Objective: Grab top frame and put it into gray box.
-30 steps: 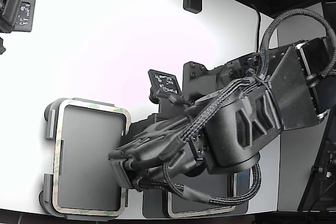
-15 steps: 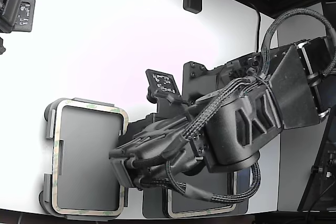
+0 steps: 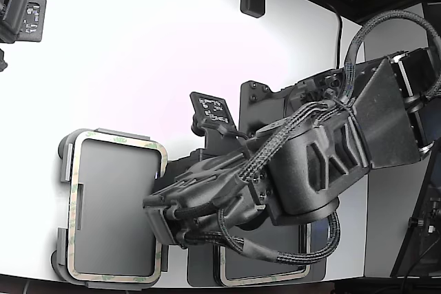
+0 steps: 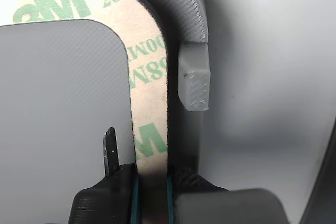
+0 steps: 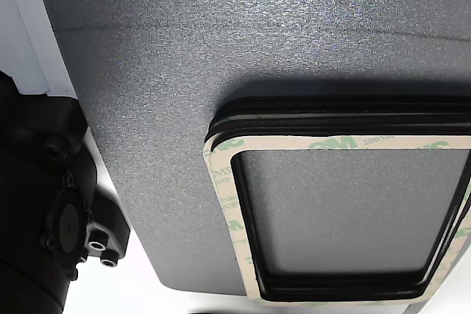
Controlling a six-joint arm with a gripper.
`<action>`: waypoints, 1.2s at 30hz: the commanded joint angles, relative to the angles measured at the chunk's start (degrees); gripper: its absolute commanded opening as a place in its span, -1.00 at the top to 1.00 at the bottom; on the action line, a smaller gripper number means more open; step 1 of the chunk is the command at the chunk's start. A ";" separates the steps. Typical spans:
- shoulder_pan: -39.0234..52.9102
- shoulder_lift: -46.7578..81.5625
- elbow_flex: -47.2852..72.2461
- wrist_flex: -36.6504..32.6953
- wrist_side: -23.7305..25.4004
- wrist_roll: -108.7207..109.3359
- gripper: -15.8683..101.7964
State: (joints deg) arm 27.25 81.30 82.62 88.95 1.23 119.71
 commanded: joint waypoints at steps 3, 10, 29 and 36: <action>-0.88 1.58 -1.05 0.00 -0.26 0.26 0.95; -0.88 1.32 -1.14 0.00 -0.53 0.26 0.95; -0.88 1.05 -0.35 -1.32 -0.97 0.18 0.93; -0.79 0.79 -1.58 -0.53 -0.53 0.09 -0.97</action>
State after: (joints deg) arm 27.07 80.51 82.97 87.98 0.26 119.88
